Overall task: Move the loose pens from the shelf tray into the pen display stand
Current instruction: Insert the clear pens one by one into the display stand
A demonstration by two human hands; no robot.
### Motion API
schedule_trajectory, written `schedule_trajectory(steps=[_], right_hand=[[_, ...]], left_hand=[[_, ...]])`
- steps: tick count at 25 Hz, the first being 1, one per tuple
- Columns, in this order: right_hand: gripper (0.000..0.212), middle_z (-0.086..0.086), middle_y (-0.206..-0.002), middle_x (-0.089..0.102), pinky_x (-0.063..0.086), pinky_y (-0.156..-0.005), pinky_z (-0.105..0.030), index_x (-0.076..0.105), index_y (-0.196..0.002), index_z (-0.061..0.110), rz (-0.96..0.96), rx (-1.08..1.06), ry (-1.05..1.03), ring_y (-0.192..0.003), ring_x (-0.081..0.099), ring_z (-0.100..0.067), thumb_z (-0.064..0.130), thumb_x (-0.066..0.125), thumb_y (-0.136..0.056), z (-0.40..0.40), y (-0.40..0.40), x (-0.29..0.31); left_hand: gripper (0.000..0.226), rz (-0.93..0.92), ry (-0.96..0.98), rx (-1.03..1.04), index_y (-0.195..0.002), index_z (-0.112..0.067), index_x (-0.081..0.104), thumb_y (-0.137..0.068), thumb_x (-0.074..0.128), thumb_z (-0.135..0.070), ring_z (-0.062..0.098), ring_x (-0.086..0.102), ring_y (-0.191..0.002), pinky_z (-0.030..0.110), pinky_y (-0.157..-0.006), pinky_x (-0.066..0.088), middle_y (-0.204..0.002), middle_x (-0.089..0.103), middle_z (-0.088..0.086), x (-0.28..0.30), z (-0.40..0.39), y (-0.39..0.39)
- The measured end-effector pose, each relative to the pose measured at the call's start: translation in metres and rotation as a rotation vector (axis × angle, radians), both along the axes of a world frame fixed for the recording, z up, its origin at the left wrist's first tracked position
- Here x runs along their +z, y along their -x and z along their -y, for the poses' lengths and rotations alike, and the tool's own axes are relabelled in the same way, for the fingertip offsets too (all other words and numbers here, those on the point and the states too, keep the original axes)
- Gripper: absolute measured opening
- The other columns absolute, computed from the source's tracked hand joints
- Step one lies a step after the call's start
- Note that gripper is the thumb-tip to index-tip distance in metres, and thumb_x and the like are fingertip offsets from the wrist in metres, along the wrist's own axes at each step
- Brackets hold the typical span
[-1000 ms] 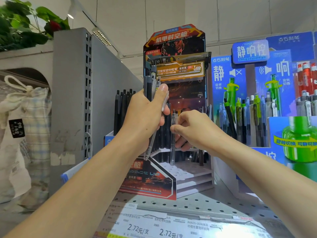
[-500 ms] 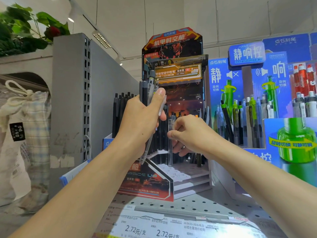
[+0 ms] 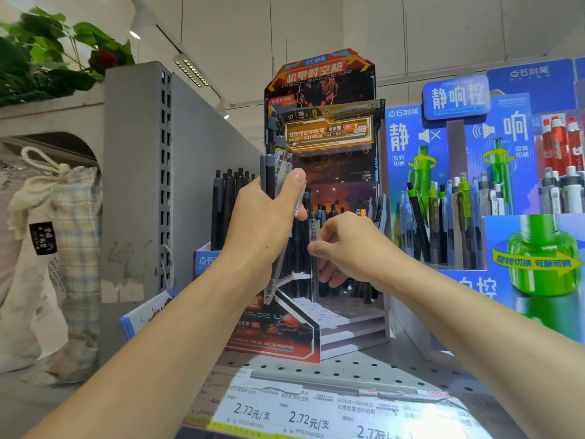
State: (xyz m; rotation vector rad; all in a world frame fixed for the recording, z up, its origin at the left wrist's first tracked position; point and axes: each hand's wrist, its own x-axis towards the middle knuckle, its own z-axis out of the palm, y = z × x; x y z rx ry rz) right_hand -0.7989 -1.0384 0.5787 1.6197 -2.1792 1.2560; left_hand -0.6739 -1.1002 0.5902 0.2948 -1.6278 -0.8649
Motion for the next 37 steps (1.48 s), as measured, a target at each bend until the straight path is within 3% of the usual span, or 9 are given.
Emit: schedule_trajectory(steps=[4, 8, 12, 16, 21, 26, 31, 34, 37], right_hand=[[0.028, -0.017, -0.076, 0.076, 0.065, -0.069, -0.044, 0.064, -0.093, -0.006, -0.005, -0.006, -0.004, -0.066, 0.076, -0.029, 0.021, 0.062, -0.101, 0.0, 0.0, 0.0], [0.027, -0.016, -0.075, 0.075, 0.065, -0.065, -0.04, 0.065, -0.093, -0.005, -0.021, -0.006, -0.003, -0.064, 0.076, -0.026, 0.021, 0.062, -0.101, -0.001, -0.002, 0.001], [0.026, -0.011, -0.069, 0.074, 0.058, -0.047, -0.026, 0.062, -0.091, -0.002, -0.073, -0.056, 0.09, -0.05, 0.071, -0.015, 0.022, 0.062, -0.101, -0.006, -0.002, 0.01], [0.027, -0.013, -0.069, 0.075, 0.064, -0.061, -0.042, 0.062, -0.094, -0.002, -0.154, -0.133, 0.06, -0.054, 0.074, -0.023, 0.023, 0.058, -0.102, -0.013, 0.003, 0.015], [0.029, -0.018, -0.078, 0.074, 0.062, -0.073, -0.048, 0.065, -0.091, -0.004, -0.208, -0.193, 0.069, -0.07, 0.073, -0.036, 0.024, 0.061, -0.099, -0.015, 0.005, 0.015], [0.028, -0.014, -0.063, 0.071, 0.064, -0.066, -0.043, 0.063, -0.085, 0.001, -0.212, -0.229, 0.043, -0.054, 0.073, -0.029, 0.024, 0.06, -0.101, -0.017, 0.006, 0.015], [0.026, -0.014, -0.061, 0.072, 0.064, -0.065, -0.045, 0.06, -0.086, 0.002, -0.215, -0.246, -0.018, -0.055, 0.073, -0.03, 0.024, 0.063, -0.099, -0.018, 0.008, 0.015], [0.018, -0.015, -0.068, 0.073, 0.063, -0.054, -0.044, 0.051, -0.105, 0.005, -0.225, -0.22, -0.05, -0.048, 0.072, -0.026, 0.018, 0.063, -0.1, -0.019, 0.005, 0.011], [0.03, -0.014, -0.082, 0.068, 0.062, -0.052, -0.044, 0.041, -0.123, 0.016, -0.317, -0.218, -0.051, -0.051, 0.071, -0.029, 0.011, 0.059, -0.099, -0.02, 0.002, 0.01]], left_hand=[[0.043, -0.008, 0.023, 0.011, -0.096, -0.016, 0.069, -0.097, 0.05, -0.055, 0.003, 0.061, -0.075, 0.02, -0.062, 0.038, -0.075, 0.069, -0.006, 0.001, -0.001, -0.003], [0.033, -0.014, 0.019, -0.007, -0.104, -0.028, 0.067, -0.095, 0.054, -0.057, 0.006, 0.063, -0.091, 0.02, -0.07, 0.042, -0.094, 0.071, -0.004, 0.001, 0.0, -0.004], [0.022, -0.025, 0.049, -0.007, -0.081, -0.038, 0.061, -0.095, 0.057, -0.054, -0.009, 0.061, -0.071, 0.011, -0.054, 0.04, -0.075, 0.066, -0.021, 0.002, -0.002, -0.003], [0.025, -0.015, 0.078, -0.006, -0.076, -0.038, 0.055, -0.095, 0.056, -0.055, -0.029, 0.05, -0.063, 0.007, -0.048, 0.04, -0.061, 0.056, -0.045, 0.003, -0.003, 0.0], [0.026, -0.023, 0.069, -0.014, -0.082, -0.035, 0.063, -0.094, 0.057, -0.057, -0.02, 0.057, -0.068, 0.013, -0.055, 0.039, -0.068, 0.064, -0.032, 0.002, -0.003, 0.007], [0.024, -0.023, 0.079, -0.031, -0.086, -0.033, 0.067, -0.094, 0.059, -0.055, -0.008, 0.062, -0.074, 0.019, -0.061, 0.046, -0.074, 0.069, -0.023, 0.002, -0.007, 0.01], [0.025, -0.015, 0.087, -0.045, -0.098, -0.033, 0.069, -0.095, 0.057, -0.054, -0.001, 0.062, -0.085, 0.019, -0.067, 0.045, -0.089, 0.069, -0.016, 0.001, -0.012, 0.01], [0.035, -0.009, 0.076, -0.063, -0.114, -0.027, 0.068, -0.095, 0.056, -0.054, 0.009, 0.063, -0.099, 0.027, -0.08, 0.049, -0.105, 0.07, -0.008, 0.001, -0.013, 0.011], [0.035, -0.009, 0.071, -0.076, -0.115, -0.026, 0.068, -0.096, 0.057, -0.053, 0.006, 0.063, -0.096, 0.019, -0.069, 0.045, -0.102, 0.069, -0.009, 0.001, -0.013, 0.01]])
